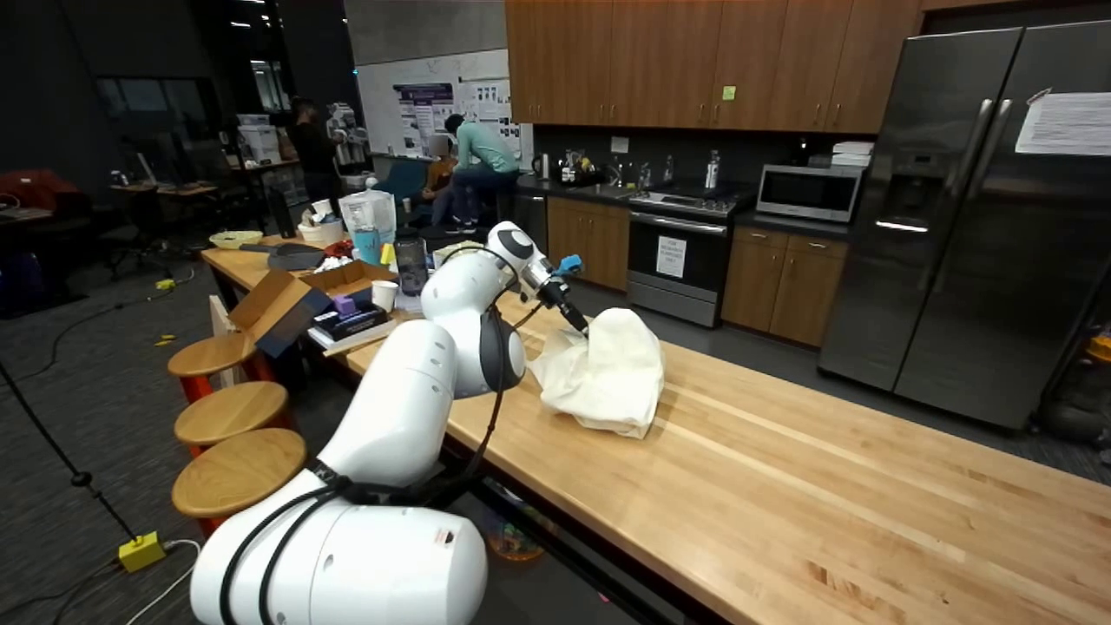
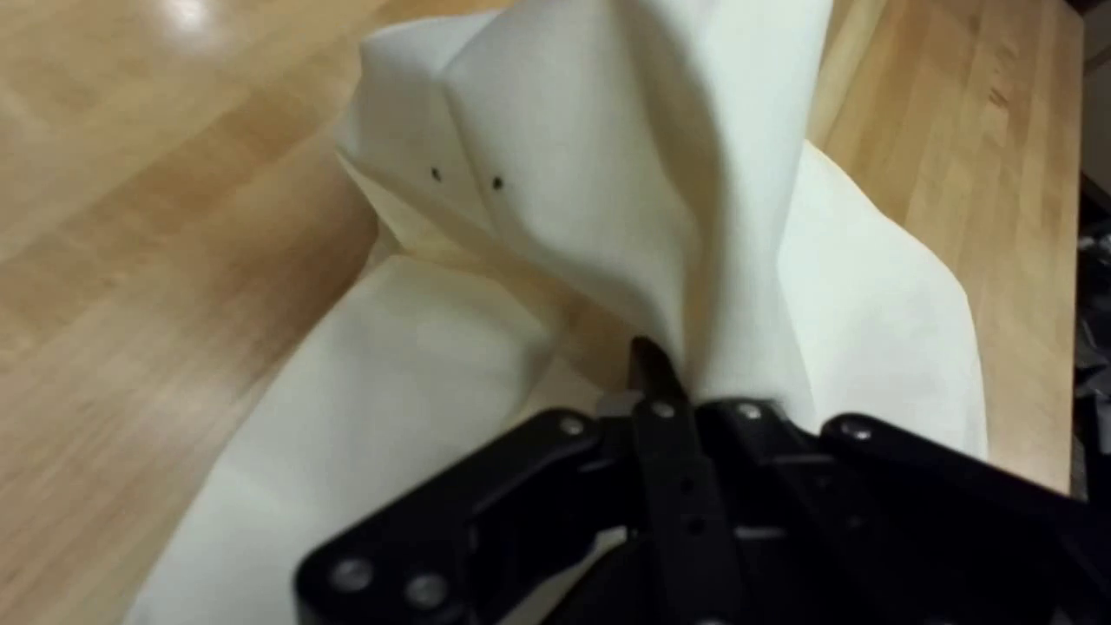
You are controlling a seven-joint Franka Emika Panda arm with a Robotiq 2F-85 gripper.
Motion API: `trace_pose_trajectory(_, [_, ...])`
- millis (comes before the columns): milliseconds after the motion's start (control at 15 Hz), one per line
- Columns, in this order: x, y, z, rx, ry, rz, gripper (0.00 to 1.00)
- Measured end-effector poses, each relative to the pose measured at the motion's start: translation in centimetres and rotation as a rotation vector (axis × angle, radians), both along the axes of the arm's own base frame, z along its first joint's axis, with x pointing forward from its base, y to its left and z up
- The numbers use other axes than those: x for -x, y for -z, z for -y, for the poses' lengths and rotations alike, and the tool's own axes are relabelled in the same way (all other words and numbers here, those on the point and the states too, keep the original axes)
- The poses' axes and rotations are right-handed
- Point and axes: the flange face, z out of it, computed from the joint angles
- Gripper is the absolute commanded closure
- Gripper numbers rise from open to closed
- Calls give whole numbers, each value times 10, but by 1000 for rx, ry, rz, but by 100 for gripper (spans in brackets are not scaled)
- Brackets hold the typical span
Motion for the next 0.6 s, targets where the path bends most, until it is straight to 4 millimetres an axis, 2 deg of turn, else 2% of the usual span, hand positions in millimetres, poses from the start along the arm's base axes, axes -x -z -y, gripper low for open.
trace_pose_trajectory(333, [0, 37, 62, -63, 234, -57, 99])
trace_pose_trajectory(600, [-8, 36, 119, -121, 401, -8, 99])
